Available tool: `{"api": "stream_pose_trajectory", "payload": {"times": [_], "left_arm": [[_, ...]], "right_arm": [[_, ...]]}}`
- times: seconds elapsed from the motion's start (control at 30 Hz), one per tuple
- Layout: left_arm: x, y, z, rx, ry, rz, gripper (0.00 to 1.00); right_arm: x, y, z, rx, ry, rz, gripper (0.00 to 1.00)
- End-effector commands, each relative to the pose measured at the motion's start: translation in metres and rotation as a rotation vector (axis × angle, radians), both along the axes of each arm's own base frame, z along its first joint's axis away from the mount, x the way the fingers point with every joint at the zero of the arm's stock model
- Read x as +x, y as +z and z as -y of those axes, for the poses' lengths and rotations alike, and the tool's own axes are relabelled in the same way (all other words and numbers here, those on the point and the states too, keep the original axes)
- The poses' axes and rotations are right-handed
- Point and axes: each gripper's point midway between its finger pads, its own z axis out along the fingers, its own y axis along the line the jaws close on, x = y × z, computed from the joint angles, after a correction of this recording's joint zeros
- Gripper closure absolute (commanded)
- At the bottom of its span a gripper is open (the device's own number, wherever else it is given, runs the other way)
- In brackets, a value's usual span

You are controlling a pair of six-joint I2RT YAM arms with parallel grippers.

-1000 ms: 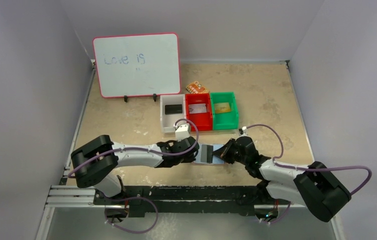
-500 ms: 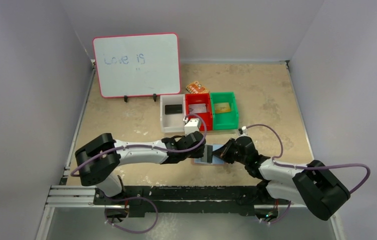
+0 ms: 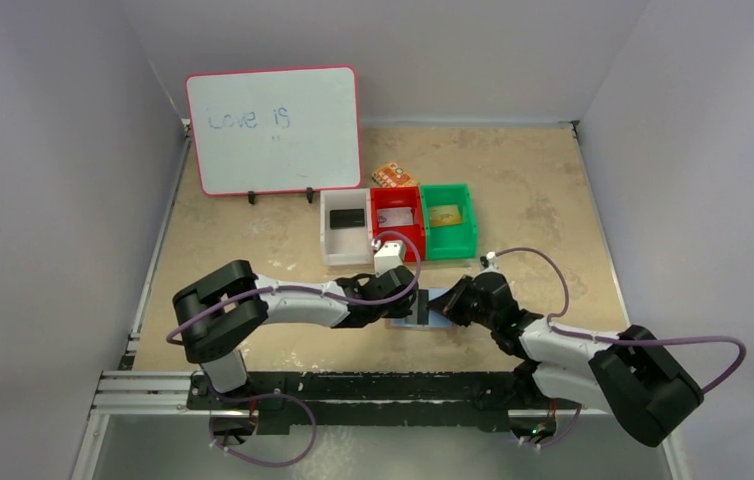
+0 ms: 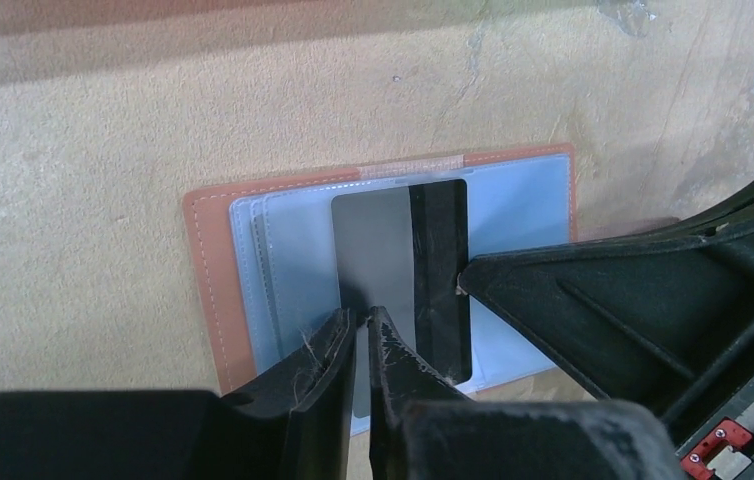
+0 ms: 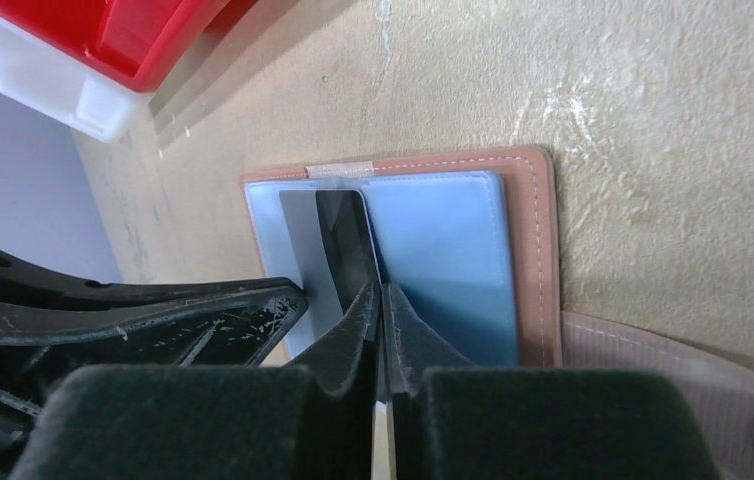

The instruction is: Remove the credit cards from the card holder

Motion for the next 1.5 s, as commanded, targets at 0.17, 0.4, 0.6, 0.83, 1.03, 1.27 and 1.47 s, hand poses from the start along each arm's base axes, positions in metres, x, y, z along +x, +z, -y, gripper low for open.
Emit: {"api": "stream_pose_trajectory", "payload": {"times": [0.17, 0.4, 0.6, 0.83, 1.03, 1.27, 1.47], "left_arm": [[-0.019, -0.036, -0.034, 0.118, 0.016, -0.073, 0.93], [-0.019, -0.035, -0.036, 0.126, 0.023, -0.073, 0.94], [-0.018, -0.033, -0.036, 0.121, 0.026, -0.070, 0.95], [-0.020, -0.032, -0.036, 0.112, 0.027, -0.073, 0.95], [-0.020, -0.031, -0.033, 0.099, 0.025, -0.077, 0.96], [-0.020, -0.028, -0.035, 0.097, 0.032, -0.071, 0.96], [-0.019, -0.024, -0.036, 0.090, 0.036, -0.066, 0.97]], "right_arm": [[0.001, -0.001, -0.001, 0.024, -0.015, -0.003, 0.78], [0.002, 0.004, 0.002, -0.009, 0.005, 0.041, 0.46], [-0.002, 0.017, -0.011, 0.087, 0.057, 0.085, 0.57], [-0.007, 0.031, -0.014, 0.191, 0.055, 0.137, 0.64], [-0.010, 0.044, -0.019, 0.249, 0.077, 0.164, 0.67], [-0.006, 0.036, -0.017, 0.182, 0.072, 0.129, 0.69], [-0.004, 0.037, -0.018, 0.188, 0.069, 0.123, 0.70]]}}
